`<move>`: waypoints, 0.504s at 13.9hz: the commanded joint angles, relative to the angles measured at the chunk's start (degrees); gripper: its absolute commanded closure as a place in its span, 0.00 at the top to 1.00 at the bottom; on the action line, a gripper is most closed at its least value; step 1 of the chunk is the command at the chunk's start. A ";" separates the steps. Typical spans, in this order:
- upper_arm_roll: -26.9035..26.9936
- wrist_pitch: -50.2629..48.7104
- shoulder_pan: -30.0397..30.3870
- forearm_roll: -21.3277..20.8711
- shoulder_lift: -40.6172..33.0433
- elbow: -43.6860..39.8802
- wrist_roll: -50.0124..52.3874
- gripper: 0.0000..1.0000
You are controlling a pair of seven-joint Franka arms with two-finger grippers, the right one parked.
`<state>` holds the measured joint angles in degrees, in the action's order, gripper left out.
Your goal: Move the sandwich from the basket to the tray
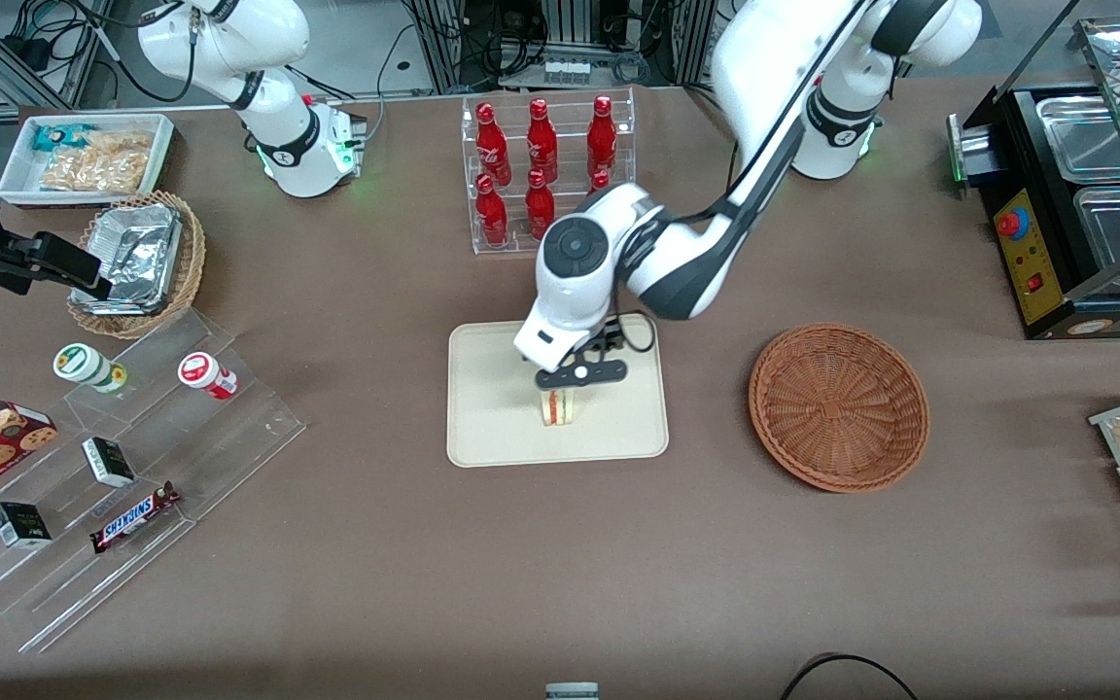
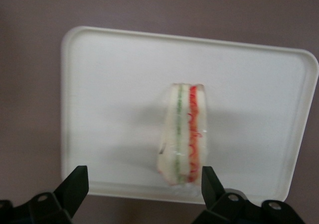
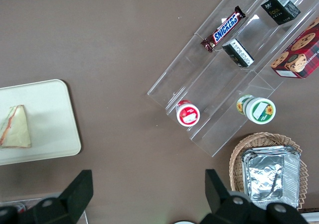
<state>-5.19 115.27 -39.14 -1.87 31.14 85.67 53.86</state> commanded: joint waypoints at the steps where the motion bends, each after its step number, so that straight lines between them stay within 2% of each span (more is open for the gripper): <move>1: 3.17 -5.83 1.68 0.03 -9.76 5.28 0.90 1.00; 3: 3.34 -9.87 5.19 -0.32 -15.47 7.75 -0.59 0.99; 7: 3.34 -20.24 14.16 0.03 -23.04 8.90 -10.25 0.99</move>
<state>-1.35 97.68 -28.23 -1.90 12.38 91.81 46.61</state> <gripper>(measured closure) 0.004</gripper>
